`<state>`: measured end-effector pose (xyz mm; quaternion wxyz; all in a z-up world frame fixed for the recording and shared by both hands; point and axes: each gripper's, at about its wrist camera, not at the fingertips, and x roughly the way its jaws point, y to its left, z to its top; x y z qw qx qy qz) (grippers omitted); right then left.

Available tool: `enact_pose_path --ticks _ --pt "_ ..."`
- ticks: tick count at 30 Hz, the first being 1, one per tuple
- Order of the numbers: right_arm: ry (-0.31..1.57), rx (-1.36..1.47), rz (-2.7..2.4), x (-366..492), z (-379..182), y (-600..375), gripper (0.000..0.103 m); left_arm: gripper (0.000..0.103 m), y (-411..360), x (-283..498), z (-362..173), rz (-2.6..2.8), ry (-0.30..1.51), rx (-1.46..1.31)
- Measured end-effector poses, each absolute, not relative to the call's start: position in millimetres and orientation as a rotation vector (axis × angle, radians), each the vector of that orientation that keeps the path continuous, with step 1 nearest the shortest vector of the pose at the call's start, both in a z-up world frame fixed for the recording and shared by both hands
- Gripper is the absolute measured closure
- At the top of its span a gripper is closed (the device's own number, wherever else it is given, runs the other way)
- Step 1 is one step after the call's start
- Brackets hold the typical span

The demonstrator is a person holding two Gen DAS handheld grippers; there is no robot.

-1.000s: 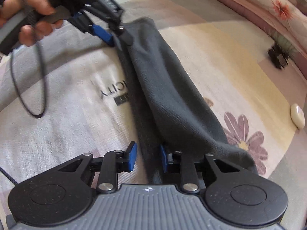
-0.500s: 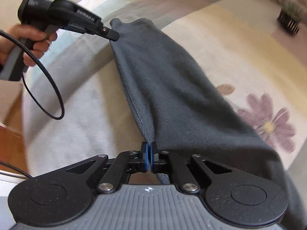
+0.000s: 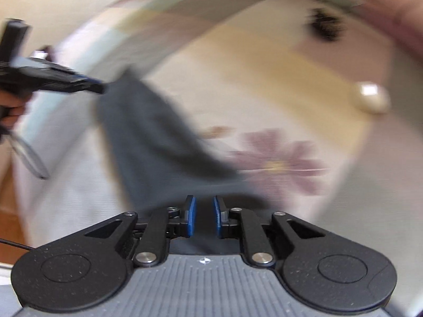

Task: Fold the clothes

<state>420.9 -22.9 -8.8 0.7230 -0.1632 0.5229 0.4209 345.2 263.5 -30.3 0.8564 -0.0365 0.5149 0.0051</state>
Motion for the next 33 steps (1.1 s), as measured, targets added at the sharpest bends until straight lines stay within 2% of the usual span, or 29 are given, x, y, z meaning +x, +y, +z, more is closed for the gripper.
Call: enact_pose_path --ticks 4,9,13,24,33 --pt "1.139 -0.396 0.815 458 -17 -55 0.08 0.09 219 380 -37 -0.15 1.039 0.002" --pt "1.161 -0.391 0.805 477 -41 -69 0.077 0.078 175 414 -60 -0.302 1.053 0.133" --pt "1.157 -0.391 0.854 468 -49 -67 0.076 0.078 148 414 -68 -0.376 1.055 0.276" --pt "1.122 -0.459 0.964 438 -49 -57 0.073 0.075 120 404 -76 -0.537 1.068 0.378" --pt "1.149 -0.519 1.023 425 -50 -54 0.069 0.075 132 377 -75 -0.513 1.103 0.341"
